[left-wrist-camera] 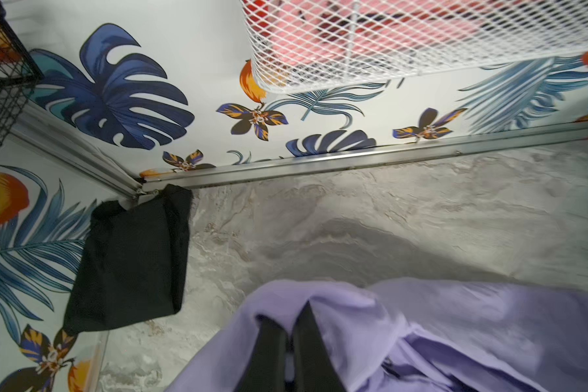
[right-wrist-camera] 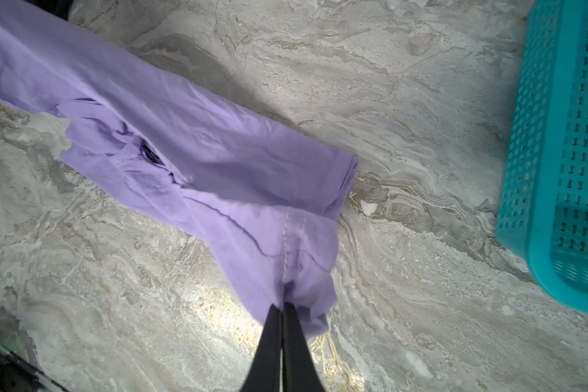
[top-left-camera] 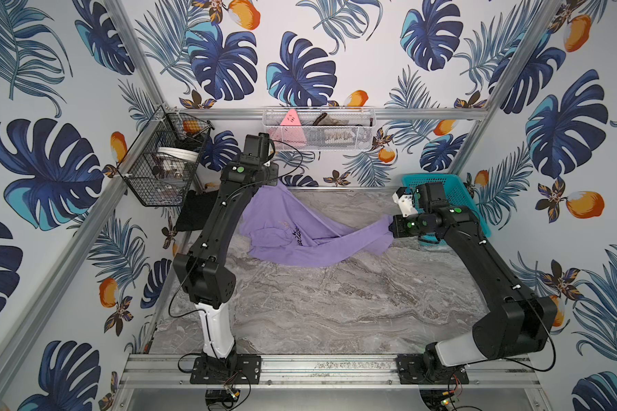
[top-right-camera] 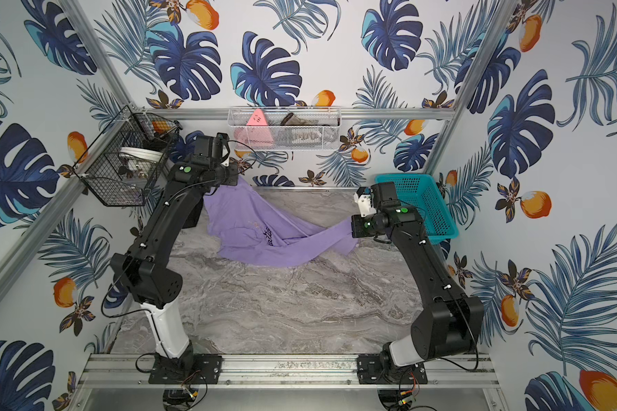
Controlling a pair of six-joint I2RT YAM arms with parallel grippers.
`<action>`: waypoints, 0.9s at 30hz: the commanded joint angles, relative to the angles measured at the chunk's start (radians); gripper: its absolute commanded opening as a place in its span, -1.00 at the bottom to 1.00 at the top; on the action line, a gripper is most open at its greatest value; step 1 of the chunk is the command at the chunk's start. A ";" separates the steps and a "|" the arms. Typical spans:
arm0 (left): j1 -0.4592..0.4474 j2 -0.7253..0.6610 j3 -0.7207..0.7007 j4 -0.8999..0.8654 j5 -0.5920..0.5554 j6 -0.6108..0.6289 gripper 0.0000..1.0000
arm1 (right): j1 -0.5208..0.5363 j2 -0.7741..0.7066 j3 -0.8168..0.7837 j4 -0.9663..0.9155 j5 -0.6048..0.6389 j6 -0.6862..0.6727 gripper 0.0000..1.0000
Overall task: Fold and stack t-shirts
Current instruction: Flatten out the T-shirt at the center of the board.
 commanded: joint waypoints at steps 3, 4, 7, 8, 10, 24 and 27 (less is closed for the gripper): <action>0.031 0.222 0.196 0.031 -0.121 0.066 -1.00 | 0.000 -0.053 -0.010 -0.082 -0.042 -0.027 -1.00; 0.033 0.263 0.227 0.040 -0.136 0.072 -1.00 | 0.000 -0.065 -0.013 -0.094 -0.042 -0.030 -1.00; 0.035 0.356 0.279 0.081 -0.170 0.102 -1.00 | 0.000 -0.095 -0.015 -0.136 -0.042 -0.044 -1.00; 0.035 0.384 0.289 0.096 -0.187 0.111 -1.00 | -0.001 -0.105 -0.015 -0.150 -0.041 -0.047 -1.00; 0.034 0.428 0.311 0.111 -0.216 0.115 -1.00 | -0.001 -0.125 -0.024 -0.172 -0.037 -0.050 -1.00; -0.016 0.377 0.186 0.124 -0.293 0.117 0.97 | -0.010 -0.131 -0.022 -0.201 -0.066 -0.060 -1.00; -0.017 0.296 0.094 0.093 -0.302 0.094 0.97 | -0.010 -0.127 -0.020 -0.179 -0.077 -0.053 -1.00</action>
